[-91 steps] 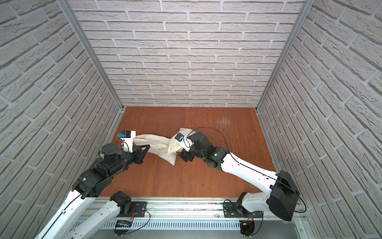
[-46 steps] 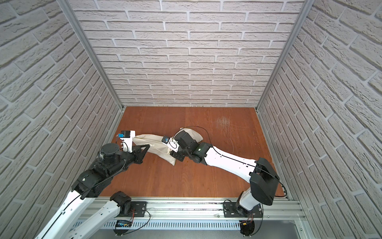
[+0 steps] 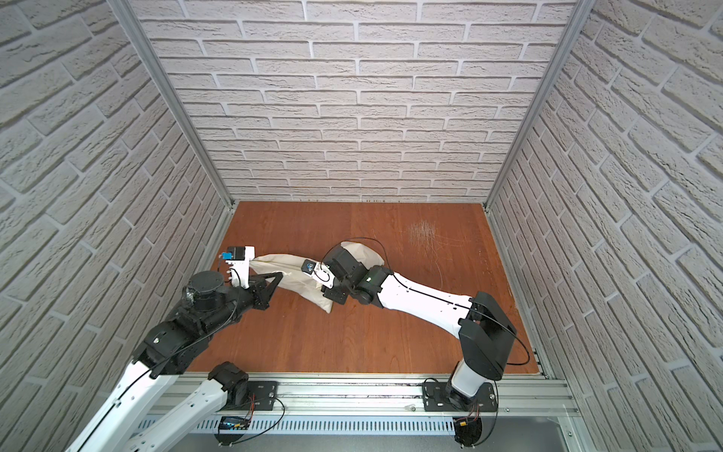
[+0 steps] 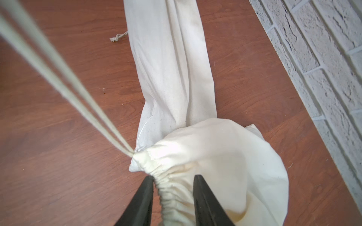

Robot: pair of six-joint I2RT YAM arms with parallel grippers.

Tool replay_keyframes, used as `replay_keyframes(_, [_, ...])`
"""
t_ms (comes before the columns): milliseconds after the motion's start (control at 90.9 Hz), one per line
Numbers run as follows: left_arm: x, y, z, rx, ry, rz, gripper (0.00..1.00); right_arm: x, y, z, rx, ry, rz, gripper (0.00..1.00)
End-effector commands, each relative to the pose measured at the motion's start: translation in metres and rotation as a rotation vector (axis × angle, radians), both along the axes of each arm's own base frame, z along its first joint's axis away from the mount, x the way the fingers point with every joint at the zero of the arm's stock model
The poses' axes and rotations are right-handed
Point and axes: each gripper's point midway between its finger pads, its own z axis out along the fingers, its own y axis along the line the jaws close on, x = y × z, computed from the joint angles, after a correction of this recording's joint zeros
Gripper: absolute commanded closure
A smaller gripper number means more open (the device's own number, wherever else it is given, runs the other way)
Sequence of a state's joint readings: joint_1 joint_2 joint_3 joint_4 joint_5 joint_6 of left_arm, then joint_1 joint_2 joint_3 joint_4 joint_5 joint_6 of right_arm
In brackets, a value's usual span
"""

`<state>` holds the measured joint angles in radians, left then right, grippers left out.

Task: Close the soil bag
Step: Frap the soil bag at the center of the board.

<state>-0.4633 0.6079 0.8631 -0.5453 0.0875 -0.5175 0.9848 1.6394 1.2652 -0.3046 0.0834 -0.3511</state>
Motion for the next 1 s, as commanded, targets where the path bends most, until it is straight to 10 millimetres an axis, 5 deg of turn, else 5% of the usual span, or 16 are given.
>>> replay_keyframes(0, [0.001,0.006,0.023,0.003,-0.071,0.025,1.00,0.014,-0.007,0.005,-0.037,-0.060,-0.059,0.87])
replay_keyframes(99, [-0.002,0.032,0.025,0.080,-0.062,0.134,1.00,0.023,-0.030,0.002,-0.072,-0.078,-0.122,0.96])
replay_keyframes(253, [-0.011,0.073,0.036,0.151,-0.078,0.299,1.00,0.040,-0.088,-0.015,-0.149,-0.110,-0.264,0.97])
replay_keyframes(374, [-0.014,0.087,0.042,0.161,-0.079,0.355,1.00,0.052,-0.136,-0.033,-0.226,-0.118,-0.392,0.95])
replay_keyframes(462, [-0.012,0.087,0.042,0.139,-0.073,0.360,1.00,0.050,-0.149,-0.038,-0.229,-0.106,-0.417,0.93])
replay_keyframes(561, [-0.007,0.073,0.039,0.096,-0.068,0.296,1.00,0.038,-0.127,-0.026,-0.109,-0.037,-0.358,0.90])
replay_keyframes(748, [0.005,0.041,0.038,0.022,-0.052,0.164,1.00,0.007,-0.051,0.025,0.129,0.012,-0.143,0.81])
replay_keyframes(990, [0.005,0.037,0.038,0.010,-0.052,0.146,1.00,-0.025,0.019,0.076,0.310,0.016,0.077,0.50])
